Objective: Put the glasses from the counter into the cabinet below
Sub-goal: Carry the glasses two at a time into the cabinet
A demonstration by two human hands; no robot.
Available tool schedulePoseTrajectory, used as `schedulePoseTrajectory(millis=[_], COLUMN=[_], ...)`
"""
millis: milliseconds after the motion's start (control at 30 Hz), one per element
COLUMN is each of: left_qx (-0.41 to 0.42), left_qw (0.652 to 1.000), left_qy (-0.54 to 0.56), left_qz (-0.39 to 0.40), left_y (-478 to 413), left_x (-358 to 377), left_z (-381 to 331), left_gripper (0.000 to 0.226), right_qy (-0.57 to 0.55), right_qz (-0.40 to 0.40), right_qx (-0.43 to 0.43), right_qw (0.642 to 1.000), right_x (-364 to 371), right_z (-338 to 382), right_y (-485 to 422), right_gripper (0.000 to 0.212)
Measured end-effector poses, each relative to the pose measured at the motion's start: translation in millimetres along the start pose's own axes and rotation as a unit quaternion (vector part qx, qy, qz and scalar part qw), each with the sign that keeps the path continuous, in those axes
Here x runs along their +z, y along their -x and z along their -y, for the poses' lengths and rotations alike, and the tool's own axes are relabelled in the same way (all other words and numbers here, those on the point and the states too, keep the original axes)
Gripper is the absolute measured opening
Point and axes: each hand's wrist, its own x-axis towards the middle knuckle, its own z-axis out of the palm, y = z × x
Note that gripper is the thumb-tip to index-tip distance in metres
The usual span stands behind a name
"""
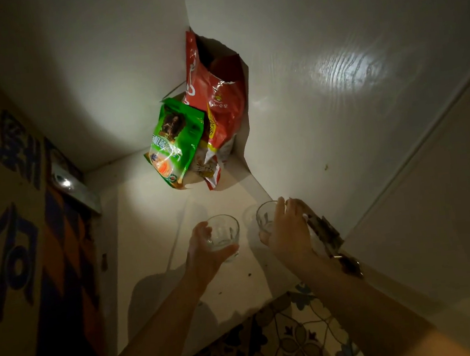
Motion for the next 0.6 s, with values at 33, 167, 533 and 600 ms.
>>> schedulePoseTrajectory(millis=[33,167,533,600], left_qx=[0.0,-0.007,0.065,0.074], left_qw=[1.0,1.0,0.997,0.996], left_qy=[-0.004,-0.018,-0.018,-0.015], left_qz=[-0.003,-0.008,0.041,0.047], left_y=[-3.7,-20.8,-71.2,-78.7], left_x=[2.5,14.8,37.4,42.9], left_z=[-1.8,-9.9,-21.2,-24.2], left_gripper=[0.085,0.089,0.094,0.1], right_qy=[0.002,0.043,0.054,-0.014], right_qz=[0.001,-0.078,-0.249,-0.255], right_qx=[0.006,0.03,-0.1,-0.104], right_qw=[1.0,0.996,0.962,0.961], right_x=[1.1,13.7,20.3,15.0], right_z=[-0.4,2.8,-9.7,-9.1], right_y=[-0.7,0.2,3.6,19.2], right_gripper=[0.088,0.082,0.061,0.033])
